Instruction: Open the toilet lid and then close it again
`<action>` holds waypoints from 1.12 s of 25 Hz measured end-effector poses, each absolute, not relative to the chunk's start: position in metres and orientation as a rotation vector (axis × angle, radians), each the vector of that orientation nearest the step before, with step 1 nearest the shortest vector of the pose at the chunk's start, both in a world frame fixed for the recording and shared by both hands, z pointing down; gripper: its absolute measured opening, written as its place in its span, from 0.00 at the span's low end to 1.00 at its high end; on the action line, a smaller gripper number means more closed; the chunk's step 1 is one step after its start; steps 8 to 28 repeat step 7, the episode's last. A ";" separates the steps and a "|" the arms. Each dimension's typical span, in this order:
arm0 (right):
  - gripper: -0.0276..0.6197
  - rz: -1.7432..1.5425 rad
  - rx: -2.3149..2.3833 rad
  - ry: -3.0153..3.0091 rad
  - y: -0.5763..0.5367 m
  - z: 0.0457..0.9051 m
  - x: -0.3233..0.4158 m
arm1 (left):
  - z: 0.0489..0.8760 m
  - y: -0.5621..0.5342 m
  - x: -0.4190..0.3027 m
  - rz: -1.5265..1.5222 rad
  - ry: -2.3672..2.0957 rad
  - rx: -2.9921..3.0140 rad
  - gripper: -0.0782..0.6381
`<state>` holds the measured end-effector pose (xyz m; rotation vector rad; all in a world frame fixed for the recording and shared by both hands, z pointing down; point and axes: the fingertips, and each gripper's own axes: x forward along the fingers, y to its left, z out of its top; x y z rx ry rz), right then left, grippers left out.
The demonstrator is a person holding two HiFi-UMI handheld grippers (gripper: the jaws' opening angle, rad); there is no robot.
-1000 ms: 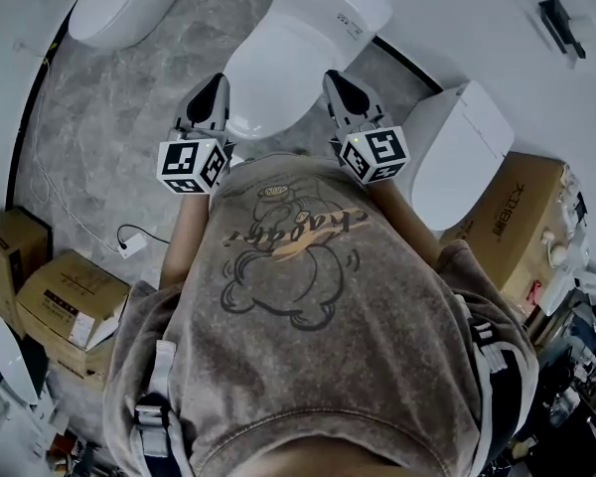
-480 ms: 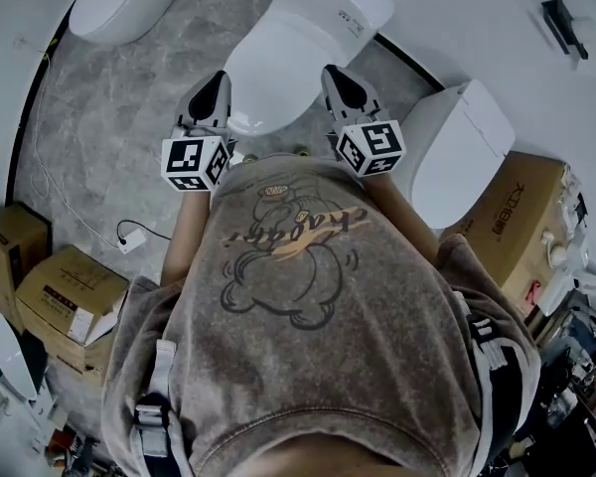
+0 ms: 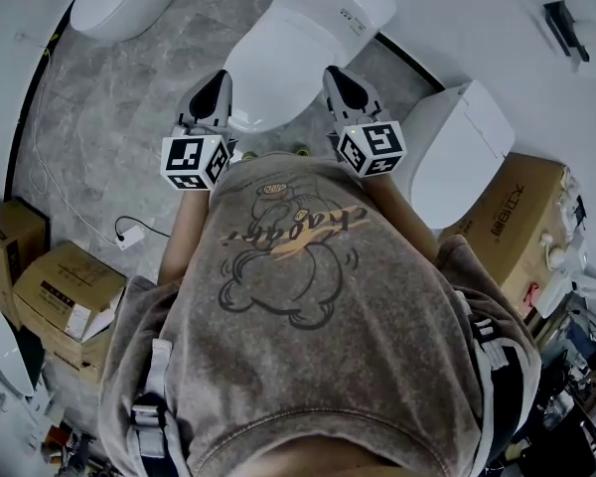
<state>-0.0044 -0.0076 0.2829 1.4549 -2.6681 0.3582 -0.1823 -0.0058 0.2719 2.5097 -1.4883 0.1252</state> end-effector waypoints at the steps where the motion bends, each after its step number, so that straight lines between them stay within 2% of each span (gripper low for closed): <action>1: 0.09 0.360 1.453 -2.669 -0.008 0.283 -0.004 | 0.272 -0.006 -0.182 0.123 -1.489 2.507 0.12; 28: 0.09 0.367 1.459 -2.662 -0.010 0.286 -0.001 | 0.273 -0.008 -0.182 0.126 -1.489 2.503 0.12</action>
